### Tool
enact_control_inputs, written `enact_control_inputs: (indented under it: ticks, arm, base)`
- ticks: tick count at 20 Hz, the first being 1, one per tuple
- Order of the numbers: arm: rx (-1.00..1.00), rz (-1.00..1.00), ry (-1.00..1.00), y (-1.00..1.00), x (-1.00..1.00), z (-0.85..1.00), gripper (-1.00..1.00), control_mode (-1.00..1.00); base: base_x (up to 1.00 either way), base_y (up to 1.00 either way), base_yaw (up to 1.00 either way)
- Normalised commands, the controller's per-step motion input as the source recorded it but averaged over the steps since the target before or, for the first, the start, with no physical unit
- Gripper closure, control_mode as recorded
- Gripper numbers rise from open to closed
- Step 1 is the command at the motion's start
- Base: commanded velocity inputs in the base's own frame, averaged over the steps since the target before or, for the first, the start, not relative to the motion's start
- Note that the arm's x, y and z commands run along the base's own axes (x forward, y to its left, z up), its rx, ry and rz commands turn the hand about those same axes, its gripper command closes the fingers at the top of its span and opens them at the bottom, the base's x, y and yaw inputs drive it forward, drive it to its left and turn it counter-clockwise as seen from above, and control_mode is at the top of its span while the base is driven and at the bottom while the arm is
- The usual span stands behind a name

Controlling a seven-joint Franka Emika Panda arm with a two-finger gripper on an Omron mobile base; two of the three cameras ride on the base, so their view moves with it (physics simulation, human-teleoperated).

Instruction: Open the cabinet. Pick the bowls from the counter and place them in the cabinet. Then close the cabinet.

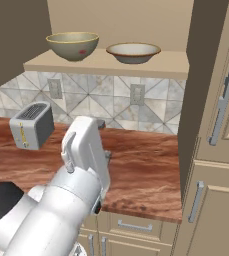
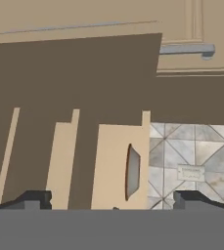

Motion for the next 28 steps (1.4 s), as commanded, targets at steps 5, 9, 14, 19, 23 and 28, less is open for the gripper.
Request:
enact_control_inputs:
  ticks: [5,9,14,19,23,28]
  arm:
    - [0.0,0.0,-0.04,0.21,-0.44,-0.04,-1.0,-1.0]
    - [0.01,0.0,-0.04,-0.4,-0.09,0.0,-1.0,-1.0]
    - [0.05,0.0,0.0,-0.66,0.0,0.0,-1.0,-1.0]
    - [0.02,0.04,0.0,-0.41,-0.02,0.0,-1.0,-1.0]
    - [0.01,0.08,0.0,-0.3,-0.16,0.02,-1.0,-1.0]
    - [0.04,0.16,0.04,-0.31,-0.07,0.06,-1.0,-1.0]
  base:
    - [0.0,0.0,0.0]
    - [0.0,0.0,0.0]
    - [0.0,0.0,0.0]
    - [0.0,0.0,0.0]
    - [0.0,0.0,0.0]
    - [0.0,0.0,0.0]
